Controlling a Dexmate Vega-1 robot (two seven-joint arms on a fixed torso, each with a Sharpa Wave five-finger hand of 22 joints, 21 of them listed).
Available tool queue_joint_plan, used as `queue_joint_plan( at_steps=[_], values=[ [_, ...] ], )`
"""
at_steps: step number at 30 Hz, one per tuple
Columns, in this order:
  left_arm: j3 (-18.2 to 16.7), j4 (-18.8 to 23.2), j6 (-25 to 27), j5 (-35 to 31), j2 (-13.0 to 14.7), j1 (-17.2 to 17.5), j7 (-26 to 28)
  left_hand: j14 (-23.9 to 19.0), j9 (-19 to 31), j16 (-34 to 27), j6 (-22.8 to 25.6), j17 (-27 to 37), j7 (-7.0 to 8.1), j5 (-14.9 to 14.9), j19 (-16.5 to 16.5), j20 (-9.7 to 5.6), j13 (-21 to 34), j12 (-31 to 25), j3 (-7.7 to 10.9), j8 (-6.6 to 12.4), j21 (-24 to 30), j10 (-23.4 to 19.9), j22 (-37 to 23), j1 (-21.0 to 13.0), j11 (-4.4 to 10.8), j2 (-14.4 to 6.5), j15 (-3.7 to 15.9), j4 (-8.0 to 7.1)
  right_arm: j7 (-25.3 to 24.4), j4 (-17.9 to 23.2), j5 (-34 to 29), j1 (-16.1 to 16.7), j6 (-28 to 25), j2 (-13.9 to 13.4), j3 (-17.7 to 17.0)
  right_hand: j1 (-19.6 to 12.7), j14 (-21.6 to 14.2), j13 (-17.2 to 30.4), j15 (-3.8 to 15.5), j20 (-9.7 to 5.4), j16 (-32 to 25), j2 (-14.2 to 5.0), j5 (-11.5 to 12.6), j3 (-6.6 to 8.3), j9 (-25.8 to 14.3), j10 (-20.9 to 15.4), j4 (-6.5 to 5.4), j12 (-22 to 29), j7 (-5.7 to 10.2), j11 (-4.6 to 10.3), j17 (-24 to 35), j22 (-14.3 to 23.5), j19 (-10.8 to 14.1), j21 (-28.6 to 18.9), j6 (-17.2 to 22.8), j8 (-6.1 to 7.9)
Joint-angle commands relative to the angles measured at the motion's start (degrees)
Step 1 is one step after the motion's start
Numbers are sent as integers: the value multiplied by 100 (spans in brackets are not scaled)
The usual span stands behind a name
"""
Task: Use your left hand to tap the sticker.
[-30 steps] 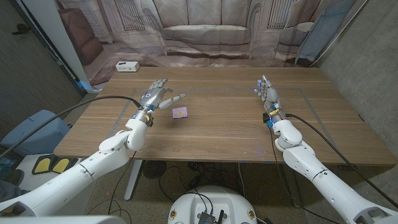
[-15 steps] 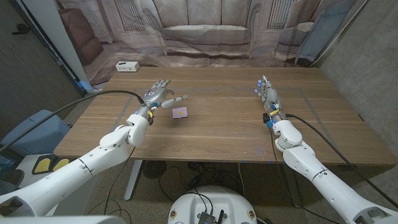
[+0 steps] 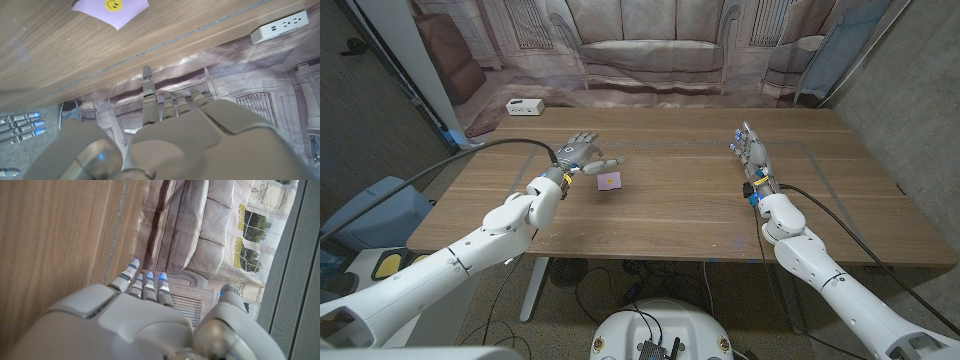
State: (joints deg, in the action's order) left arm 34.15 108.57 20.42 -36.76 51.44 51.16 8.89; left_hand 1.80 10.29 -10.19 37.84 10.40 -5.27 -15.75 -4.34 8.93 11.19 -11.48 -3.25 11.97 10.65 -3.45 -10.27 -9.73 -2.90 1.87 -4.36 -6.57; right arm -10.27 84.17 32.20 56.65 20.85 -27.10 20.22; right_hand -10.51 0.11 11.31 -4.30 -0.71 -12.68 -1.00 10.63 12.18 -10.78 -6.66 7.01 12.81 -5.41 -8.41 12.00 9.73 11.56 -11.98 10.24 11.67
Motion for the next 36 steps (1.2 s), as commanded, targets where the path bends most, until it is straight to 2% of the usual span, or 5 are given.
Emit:
queue_joint_plan(
  at_steps=[1, 4, 7, 12, 36],
  values=[
    [186, 151, 244, -133, 57, -217, -611, 46, 7, -25, 48, 20, -5, -31, -32, 24, 6, 5, -50, -12, 6, 38, -28, 54, 51, 7, 30, -14, -31, -6, 16, 16, 13, 18, -19, -9, -27, 25, -24, 57, 4, -50, 16, -18, -11, -39, 17, -10, -20, 7, 18, 19, 21, 27, 64, 5],
    [194, 95, 143, -97, 34, -225, -553, 20, 8, -46, 163, 20, 18, -42, -27, 14, 7, -28, -73, 15, 25, -17, -28, 70, 151, -3, 116, -25, -26, -12, 14, 14, 14, 14, -19, -11, -32, 25, -27, 59, 4, -53, 17, -18, -11, -39, 17, -12, -18, 2, 18, 19, 25, 27, 73, 7],
    [209, 57, 52, -63, 24, -248, -558, -45, 8, -74, 319, 16, 33, -61, 30, 4, 6, -73, -105, 43, 62, -111, -28, 83, 223, -23, 303, -36, -34, -12, 13, 13, 0, 10, -21, -11, -32, 25, -30, 62, 5, -56, 17, -19, -11, -45, 17, -12, -17, -1, 18, 19, 24, 30, 77, 7],
    [265, 15, 60, -101, -7, -298, -641, -68, 7, -79, 458, 12, 30, -75, 46, -8, 5, -90, -125, 68, 73, -149, -27, 83, 310, -43, 375, -40, -50, -25, 15, 13, 5, 17, -29, -10, -42, 25, -33, 68, 3, -57, 16, -21, -11, -60, 16, -8, -19, 9, 18, 20, 25, 31, 83, 7],
    [436, -297, 77, -110, -187, -373, -601, -134, 6, -89, 619, 2, 63, -111, 125, -104, 2, -128, -155, 53, 106, -256, -25, 57, 331, -121, 472, -42, -53, 6, 83, 43, -74, -16, -57, 2, -51, 26, -46, 93, 9, -62, 14, -34, -11, -80, 9, -14, 9, 11, 22, 22, 22, 42, 98, 1]
  ],
)
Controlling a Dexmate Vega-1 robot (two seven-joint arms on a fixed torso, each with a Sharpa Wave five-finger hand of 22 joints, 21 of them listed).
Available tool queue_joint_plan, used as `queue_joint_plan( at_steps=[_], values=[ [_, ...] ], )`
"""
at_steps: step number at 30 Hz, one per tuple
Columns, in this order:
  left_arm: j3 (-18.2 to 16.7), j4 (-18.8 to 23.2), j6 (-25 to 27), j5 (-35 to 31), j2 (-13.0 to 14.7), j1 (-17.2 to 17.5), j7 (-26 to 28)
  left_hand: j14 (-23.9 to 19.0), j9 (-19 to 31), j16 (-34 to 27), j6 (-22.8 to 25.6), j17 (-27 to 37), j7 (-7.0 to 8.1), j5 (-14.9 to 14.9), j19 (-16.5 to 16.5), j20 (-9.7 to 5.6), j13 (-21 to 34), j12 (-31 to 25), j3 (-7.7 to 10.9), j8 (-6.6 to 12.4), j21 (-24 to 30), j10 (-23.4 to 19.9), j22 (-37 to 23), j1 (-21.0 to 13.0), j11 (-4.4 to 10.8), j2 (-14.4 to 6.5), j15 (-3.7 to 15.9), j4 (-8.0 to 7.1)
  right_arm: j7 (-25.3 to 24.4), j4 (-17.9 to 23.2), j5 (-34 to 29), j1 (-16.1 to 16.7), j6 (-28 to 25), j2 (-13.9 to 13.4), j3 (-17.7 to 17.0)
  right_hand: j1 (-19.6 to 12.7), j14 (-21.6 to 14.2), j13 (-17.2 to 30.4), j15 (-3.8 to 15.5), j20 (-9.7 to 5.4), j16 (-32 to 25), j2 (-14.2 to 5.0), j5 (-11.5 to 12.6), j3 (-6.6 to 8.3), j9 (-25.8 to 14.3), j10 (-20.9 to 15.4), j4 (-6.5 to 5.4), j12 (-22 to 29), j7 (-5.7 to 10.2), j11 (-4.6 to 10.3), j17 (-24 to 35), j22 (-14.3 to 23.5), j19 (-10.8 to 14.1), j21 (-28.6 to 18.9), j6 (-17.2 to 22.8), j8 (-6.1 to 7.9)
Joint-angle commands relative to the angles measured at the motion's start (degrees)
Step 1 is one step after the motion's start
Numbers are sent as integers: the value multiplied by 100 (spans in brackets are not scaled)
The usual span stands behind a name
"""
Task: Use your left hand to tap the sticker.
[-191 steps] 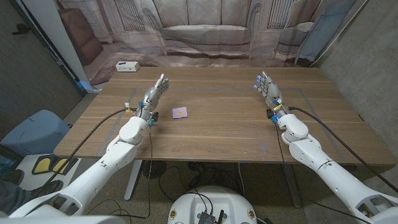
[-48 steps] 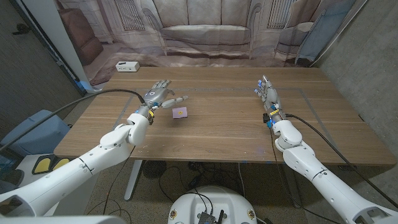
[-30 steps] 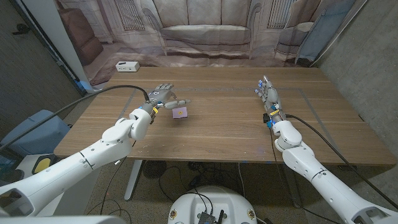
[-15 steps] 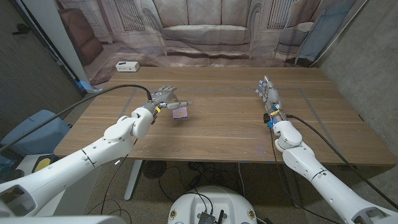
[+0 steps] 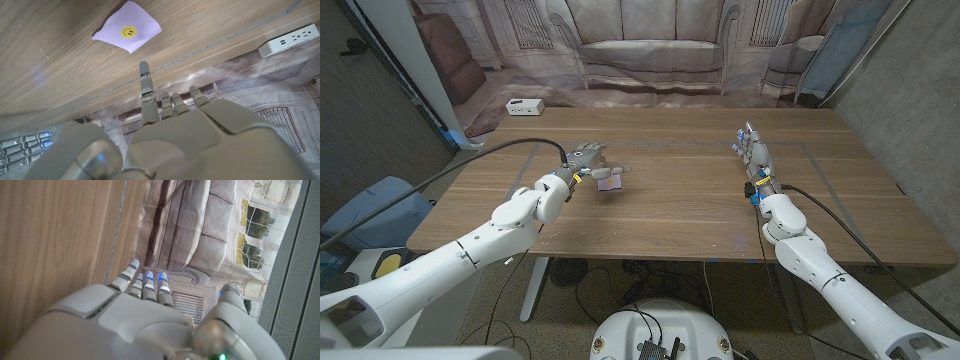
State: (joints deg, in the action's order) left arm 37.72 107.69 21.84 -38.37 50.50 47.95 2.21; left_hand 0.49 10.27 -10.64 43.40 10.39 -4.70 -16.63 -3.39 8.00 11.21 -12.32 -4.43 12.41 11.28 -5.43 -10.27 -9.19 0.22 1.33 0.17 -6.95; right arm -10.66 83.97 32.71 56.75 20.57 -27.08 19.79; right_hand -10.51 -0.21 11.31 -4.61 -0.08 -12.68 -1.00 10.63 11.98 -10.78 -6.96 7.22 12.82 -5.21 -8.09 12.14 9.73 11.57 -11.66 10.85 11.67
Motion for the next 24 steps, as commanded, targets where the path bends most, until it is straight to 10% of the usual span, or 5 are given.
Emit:
queue_joint_plan(
  at_steps=[1, 24],
  values=[
    [89, -214, -65, 48, -90, -62, 52, -9, 7, -46, 64, 3, 16, -24, 38, -12, 0, -47, -36, 6, 45, -65, -25, 1, 22, -72, 18, -3, -3, 15, -2, 28, -32, -33, -4, 2, -18, 26, -15, 32, 10, -62, 14, -14, -11, -52, -12, -13, -11, -23, 8, 22, 21, 10, 38, 2],
    [264, -405, -140, 88, -176, -185, -53, -23, 6, -35, 101, -2, 106, -44, 50, -91, -1, -41, -31, -28, 41, -73, -22, -61, 10, -153, -3, 13, -8, 7, 28, 8, -69, -17, -2, 7, -18, 27, -25, 47, 19, -71, 13, -23, -11, -57, -16, -24, -11, -22, 9, 23, 16, 19, 44, -6]
  ],
)
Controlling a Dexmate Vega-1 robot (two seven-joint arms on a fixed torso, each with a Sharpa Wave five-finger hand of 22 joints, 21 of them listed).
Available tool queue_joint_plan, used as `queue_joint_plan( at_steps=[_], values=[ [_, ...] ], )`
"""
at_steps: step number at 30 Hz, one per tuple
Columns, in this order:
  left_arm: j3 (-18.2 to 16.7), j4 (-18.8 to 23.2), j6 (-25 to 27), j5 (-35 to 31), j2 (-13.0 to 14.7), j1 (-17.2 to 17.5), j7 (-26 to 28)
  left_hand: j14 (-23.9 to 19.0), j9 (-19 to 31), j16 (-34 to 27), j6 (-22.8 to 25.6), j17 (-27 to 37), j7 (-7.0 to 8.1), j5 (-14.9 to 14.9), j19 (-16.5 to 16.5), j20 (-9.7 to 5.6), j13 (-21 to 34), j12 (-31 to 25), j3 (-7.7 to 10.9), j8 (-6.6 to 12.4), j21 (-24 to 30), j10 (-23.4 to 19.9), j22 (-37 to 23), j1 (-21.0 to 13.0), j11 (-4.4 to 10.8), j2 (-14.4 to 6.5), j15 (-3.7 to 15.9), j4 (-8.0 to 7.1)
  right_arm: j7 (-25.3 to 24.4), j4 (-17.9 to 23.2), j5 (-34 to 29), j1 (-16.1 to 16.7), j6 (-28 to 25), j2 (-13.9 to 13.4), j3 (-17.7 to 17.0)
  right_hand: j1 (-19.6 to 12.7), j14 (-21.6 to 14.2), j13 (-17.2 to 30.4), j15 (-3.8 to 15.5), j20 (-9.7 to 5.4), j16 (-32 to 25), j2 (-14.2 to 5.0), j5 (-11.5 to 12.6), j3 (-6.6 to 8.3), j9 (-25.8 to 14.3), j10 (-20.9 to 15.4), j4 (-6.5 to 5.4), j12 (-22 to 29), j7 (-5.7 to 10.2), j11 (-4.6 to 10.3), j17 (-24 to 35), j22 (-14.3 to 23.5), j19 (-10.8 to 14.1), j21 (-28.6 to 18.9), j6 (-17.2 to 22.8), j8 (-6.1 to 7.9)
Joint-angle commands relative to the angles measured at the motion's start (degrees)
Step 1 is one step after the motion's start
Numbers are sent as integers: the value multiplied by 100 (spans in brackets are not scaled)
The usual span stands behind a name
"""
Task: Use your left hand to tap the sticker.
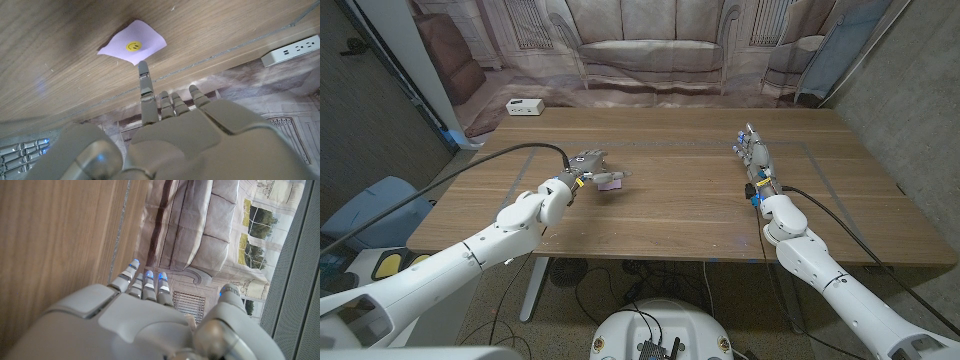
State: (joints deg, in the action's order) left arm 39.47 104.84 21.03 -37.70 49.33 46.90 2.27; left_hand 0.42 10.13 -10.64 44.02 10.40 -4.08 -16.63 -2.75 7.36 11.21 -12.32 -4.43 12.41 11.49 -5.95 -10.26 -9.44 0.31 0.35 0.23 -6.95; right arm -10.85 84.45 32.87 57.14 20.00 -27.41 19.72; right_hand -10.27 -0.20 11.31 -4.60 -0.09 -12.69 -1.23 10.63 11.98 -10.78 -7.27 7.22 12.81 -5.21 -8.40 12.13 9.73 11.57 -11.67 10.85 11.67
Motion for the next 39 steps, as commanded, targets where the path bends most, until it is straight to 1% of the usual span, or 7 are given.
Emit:
queue_joint_plan(
  at_steps=[1, 11, 19, 23, 35, 39],
  values=[
    [95, -131, -64, 24, -66, -86, -61, -15, 20, -34, 51, -3, 50, -44, -15, -28, -1, -39, -31, -25, 20, -17, -22, -37, -1, -57, -9, 14, 18, -54, 0, -39, -6, 14, 10, -16, -17, 26, -20, 52, 20, -48, 13, -24, -11, -23, -16, -26, -10, 12, 11, 23, 17, 20, 46, -5],
    [126, -181, -7, 52, -110, -76, -26, -5, 20, -26, 37, -4, 75, -48, -16, -28, -1, -33, -30, -45, 16, -7, -21, -62, 4, -82, -10, 22, 92, -181, 29, -134, 22, 60, 30, -16, -19, 27, -10, 52, 24, -50, 13, -29, -11, -26, -15, -31, -15, 6, 11, 24, 17, 23, 51, -8],
    [145, -157, 83, 44, -103, -48, -22, 5, 19, -19, -37, -5, 179, -52, -25, -9, -1, -24, -24, -91, 10, 8, -21, -103, 10, -122, -20, 35, 153, -285, 44, -200, 74, 99, 46, -16, -21, 27, -25, 55, 27, -55, 13, -31, -11, -33, -15, -34, -13, 11, 11, 24, 17, 25, 50, -12],
    [158, -146, 112, 45, -104, -42, -27, 5, 19, -19, -54, -5, 214, -53, -24, -7, -1, -22, -19, -101, 10, 11, -20, -119, 14, -139, -17, 40, 160, -306, 68, -196, 85, 110, 38, -16, -25, 27, -25, 54, 27, -55, 13, -34, -11, -35, -15, -35, -13, 9, 11, 24, 16, 26, 50, -13],
    [225, -131, 248, -61, -125, -31, -26, 11, 19, -15, -56, -6, 254, -54, -25, -1, 0, -15, -11, -111, 8, 27, -20, -158, 19, -175, -20, 53, 165, -314, 106, -138, 88, 101, 27, -12, -25, 27, -24, 66, 31, -57, 12, -40, -11, -40, -17, -39, -10, 20, 12, 25, 13, 29, 66, -11],
    [223, -162, 229, -53, -149, 0, 88, 8, 19, -16, -82, -5, 293, -54, -24, -1, 0, -19, -8, -124, 7, 16, -20, -174, 21, -190, -38, 58, 125, -267, 135, -113, 40, 97, 12, -11, -26, 28, -23, 67, 32, -60, 12, -42, -12, -47, -18, -39, -8, 15, 12, 25, 10, 31, 67, -13]
  ],
)
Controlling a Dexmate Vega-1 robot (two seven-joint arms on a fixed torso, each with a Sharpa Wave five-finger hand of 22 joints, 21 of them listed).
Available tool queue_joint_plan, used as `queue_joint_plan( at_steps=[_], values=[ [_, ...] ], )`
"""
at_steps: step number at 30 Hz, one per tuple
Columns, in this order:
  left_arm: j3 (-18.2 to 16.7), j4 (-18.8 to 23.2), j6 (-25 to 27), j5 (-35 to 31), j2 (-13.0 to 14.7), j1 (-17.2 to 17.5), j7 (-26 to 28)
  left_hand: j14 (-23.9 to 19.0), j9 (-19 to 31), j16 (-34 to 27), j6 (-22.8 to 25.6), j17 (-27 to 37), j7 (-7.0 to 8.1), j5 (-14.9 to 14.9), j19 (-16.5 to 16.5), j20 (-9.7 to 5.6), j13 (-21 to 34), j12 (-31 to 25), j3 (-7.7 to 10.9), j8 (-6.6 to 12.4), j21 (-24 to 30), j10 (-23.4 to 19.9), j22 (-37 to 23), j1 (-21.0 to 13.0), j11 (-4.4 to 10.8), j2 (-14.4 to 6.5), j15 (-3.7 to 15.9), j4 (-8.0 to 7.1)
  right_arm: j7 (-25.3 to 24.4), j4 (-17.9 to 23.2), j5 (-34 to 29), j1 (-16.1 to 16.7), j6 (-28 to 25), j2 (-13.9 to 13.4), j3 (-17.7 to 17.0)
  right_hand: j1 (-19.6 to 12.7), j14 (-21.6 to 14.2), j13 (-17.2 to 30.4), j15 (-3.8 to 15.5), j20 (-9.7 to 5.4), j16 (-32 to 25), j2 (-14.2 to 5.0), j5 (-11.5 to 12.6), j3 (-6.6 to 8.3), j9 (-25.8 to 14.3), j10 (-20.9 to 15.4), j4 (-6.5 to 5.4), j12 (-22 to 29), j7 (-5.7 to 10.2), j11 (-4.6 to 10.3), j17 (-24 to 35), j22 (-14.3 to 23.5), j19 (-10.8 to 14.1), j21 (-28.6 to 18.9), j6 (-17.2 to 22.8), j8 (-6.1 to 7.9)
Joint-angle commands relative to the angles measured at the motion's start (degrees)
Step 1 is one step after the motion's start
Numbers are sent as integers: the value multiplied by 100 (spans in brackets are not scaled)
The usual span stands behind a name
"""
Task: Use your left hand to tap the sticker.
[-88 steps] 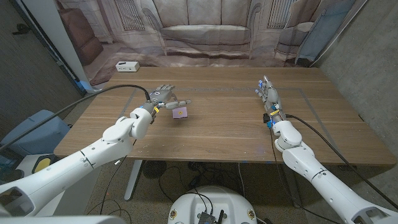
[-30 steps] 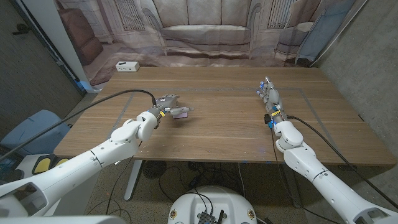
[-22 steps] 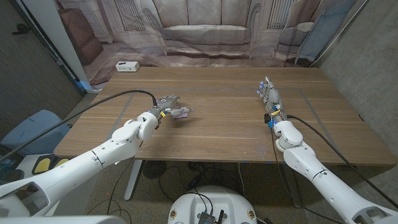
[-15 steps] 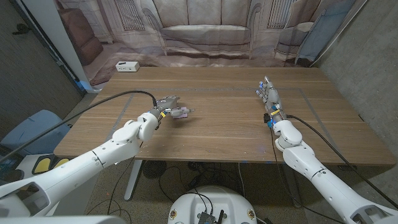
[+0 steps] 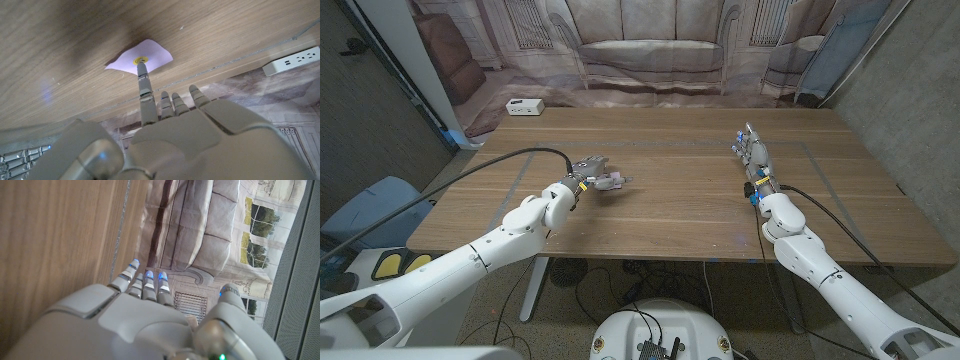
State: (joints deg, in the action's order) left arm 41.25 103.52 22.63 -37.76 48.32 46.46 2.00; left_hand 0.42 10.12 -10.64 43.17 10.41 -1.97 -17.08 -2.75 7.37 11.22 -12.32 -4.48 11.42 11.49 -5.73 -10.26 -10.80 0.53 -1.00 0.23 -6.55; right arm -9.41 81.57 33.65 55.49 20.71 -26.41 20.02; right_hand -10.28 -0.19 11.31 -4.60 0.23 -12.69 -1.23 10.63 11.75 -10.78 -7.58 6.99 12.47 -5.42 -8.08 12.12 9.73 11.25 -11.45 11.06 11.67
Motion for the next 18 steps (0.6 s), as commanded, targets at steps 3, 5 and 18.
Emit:
queue_joint_plan(
  at_steps=[3, 5, 18],
  values=[
    [40, -41, 49, -18, -61, 56, 161, 2, 20, -18, -41, -6, 109, -9, -22, 3, 1, -13, -1, -43, 8, 8, -20, -52, 16, -68, -34, 23, -27, 40, 47, 62, -43, -21, -19, -11, -24, 28, -24, 36, 34, -61, 12, -20, -12, -14, 6, -6, 13, -20, 13, 25, 42, 9, 47, -13],
    [46, -61, 53, -2, -74, 51, 156, 1, 20, -18, -57, -6, 117, -8, -21, 2, 1, -12, 0, -50, 8, 12, -21, -59, 17, -74, -34, 25, -25, 48, 33, 69, -45, -36, -16, -12, -25, 28, -28, 36, 35, -61, 12, -21, -12, -15, 7, -7, 16, -15, 13, 25, 41, 10, 48, -14],
    [77, -187, 56, 83, -117, 56, 224, -6, 20, -21, -150, -4, 151, 0, -25, 42, 5, 4, 2, -66, 5, 63, -22, -115, -5, -124, -57, 42, -105, 106, 53, 106, -131, -35, -22, -13, -31, 28, -28, 32, 36, -66, 13, -24, -12, -19, 7, -10, 16, -16, 14, 25, 40, 12, 56, -14]
  ],
)
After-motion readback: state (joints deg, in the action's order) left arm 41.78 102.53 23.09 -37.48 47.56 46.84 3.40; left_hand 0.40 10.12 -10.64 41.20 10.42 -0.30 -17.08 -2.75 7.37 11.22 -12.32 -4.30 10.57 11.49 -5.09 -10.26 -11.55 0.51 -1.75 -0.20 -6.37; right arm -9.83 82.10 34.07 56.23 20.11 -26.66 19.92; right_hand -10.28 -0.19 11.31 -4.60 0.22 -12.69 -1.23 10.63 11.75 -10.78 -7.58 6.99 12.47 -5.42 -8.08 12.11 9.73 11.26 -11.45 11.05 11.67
